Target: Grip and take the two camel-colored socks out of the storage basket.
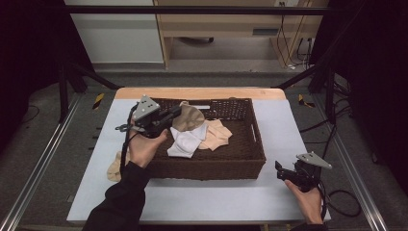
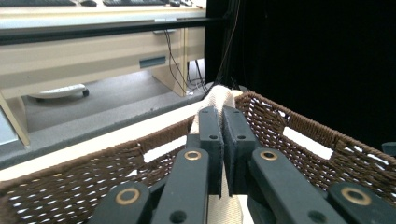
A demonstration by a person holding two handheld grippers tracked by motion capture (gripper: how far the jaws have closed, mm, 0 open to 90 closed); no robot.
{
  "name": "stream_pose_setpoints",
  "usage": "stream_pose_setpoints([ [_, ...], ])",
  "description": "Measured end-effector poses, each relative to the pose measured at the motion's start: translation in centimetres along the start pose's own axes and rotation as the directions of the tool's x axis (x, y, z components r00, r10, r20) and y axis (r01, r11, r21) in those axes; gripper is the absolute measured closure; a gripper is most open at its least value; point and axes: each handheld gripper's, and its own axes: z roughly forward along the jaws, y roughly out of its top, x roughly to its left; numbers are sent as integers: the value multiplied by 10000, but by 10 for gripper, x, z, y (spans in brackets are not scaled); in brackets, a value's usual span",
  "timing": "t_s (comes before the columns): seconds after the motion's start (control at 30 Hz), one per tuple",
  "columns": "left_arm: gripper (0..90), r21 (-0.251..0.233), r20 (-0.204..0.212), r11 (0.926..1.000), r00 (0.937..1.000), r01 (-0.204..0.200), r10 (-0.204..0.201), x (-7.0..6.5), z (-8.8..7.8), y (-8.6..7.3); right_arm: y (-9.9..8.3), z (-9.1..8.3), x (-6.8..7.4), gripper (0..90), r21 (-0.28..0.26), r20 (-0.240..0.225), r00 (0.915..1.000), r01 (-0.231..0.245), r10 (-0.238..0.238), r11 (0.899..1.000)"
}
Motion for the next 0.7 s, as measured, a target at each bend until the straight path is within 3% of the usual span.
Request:
stream_pose_setpoints([
  [0.17, 868, -338, -107, 9992, 9997, 206, -210, 11, -25, 1, 0, 0, 0, 88, 4, 4, 10000, -28, 28, 10000],
  [0.43, 867, -768, -646, 9962, 9969, 405, -455, 34, -64, 0, 0, 0, 0, 88, 58, 30, 10000, 0, 0, 10000],
  [0.7, 867, -1166, -1320, 9910, 9879, 657, -811, 56, -98, -10, -1, 0, 0, 88, 94, 66, 10000, -17, 17, 10000],
])
